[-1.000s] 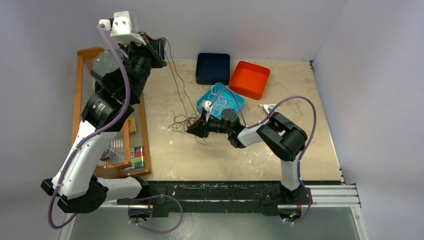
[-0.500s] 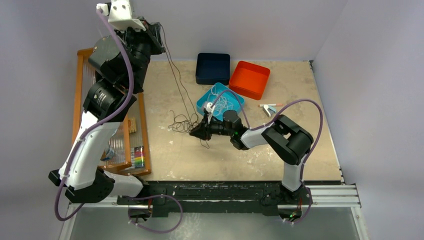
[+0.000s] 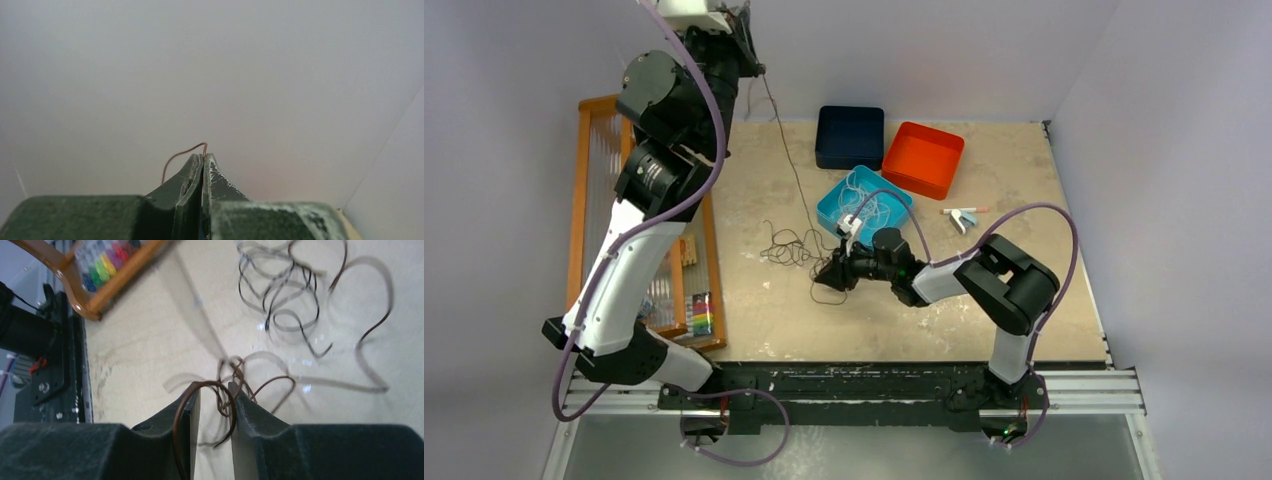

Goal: Untangle the cables

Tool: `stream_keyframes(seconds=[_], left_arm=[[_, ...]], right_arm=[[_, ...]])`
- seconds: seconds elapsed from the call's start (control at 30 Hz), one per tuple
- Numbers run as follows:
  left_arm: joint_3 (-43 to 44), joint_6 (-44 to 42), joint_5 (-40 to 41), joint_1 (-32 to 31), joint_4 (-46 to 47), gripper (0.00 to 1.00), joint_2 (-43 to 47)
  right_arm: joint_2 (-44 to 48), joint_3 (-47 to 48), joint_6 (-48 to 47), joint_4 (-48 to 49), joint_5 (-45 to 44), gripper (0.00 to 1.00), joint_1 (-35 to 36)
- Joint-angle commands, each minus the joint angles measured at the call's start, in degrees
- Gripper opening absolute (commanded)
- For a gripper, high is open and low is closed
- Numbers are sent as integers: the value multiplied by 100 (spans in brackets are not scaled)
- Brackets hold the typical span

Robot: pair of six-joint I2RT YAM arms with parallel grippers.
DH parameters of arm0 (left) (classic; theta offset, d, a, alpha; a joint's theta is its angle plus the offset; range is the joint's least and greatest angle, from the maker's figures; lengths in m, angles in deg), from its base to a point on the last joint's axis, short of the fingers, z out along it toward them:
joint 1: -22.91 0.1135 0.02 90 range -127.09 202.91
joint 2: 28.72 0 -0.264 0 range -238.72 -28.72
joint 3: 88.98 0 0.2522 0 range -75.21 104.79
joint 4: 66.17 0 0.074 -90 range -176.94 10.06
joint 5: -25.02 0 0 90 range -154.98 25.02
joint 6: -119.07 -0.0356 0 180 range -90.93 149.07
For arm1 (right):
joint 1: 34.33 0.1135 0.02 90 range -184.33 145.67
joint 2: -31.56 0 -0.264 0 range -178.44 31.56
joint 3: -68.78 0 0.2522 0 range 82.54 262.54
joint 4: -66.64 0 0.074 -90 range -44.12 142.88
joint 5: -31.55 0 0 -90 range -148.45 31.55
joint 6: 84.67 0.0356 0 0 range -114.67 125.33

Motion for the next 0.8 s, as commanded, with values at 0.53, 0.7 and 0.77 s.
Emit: stream_keyframes(seconds=[0.53,0.7,0.77], left_arm=[[1032,-583,-442,8,1239,0,-498],[708,-471,-511,8,1325,0,-305],[496,-388,-592,9,1371,0,-203]], right_arm=[[1447,-752,-96,-1467,-960,53,32],[2664,-728,-327,-1966,-1584,65,32],[3222,-721,-348,-2217,-1945,71,32]])
